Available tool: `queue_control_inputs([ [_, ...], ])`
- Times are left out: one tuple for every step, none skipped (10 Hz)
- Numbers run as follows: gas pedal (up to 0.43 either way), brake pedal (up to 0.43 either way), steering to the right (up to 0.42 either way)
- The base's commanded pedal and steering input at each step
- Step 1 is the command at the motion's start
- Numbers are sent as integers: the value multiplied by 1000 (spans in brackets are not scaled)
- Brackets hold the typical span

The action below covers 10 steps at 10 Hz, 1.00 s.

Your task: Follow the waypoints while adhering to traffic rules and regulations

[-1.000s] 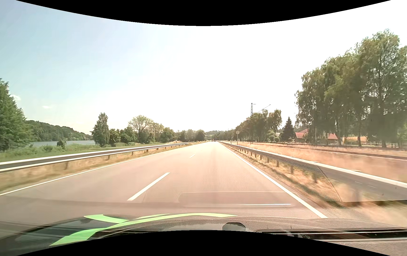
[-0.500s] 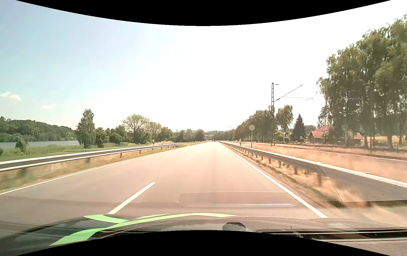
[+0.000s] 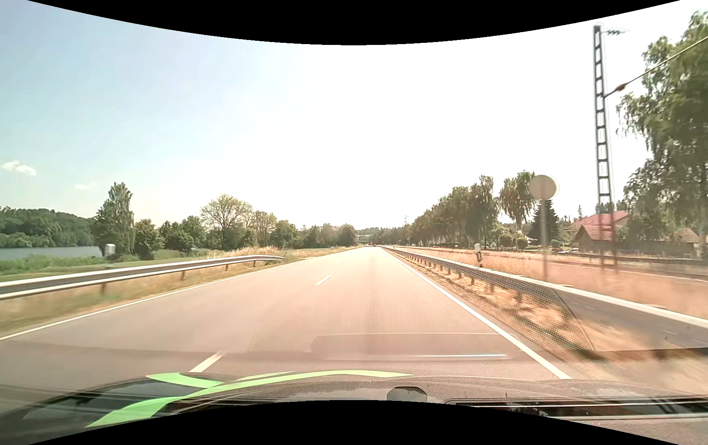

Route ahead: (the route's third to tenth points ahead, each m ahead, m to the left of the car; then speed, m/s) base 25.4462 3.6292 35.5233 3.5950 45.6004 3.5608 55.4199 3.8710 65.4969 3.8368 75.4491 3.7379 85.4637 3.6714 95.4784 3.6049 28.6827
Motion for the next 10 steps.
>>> queue_control_inputs([
  [299, 0, -1],
  [311, 0, -1],
  [311, 0, -1],
  [311, 0, -1],
  [319, 0, -2],
  [319, 0, -2],
  [319, 0, -2],
  [319, 0, -2],
  [319, 0, -2],
  [319, 0, -1],
])
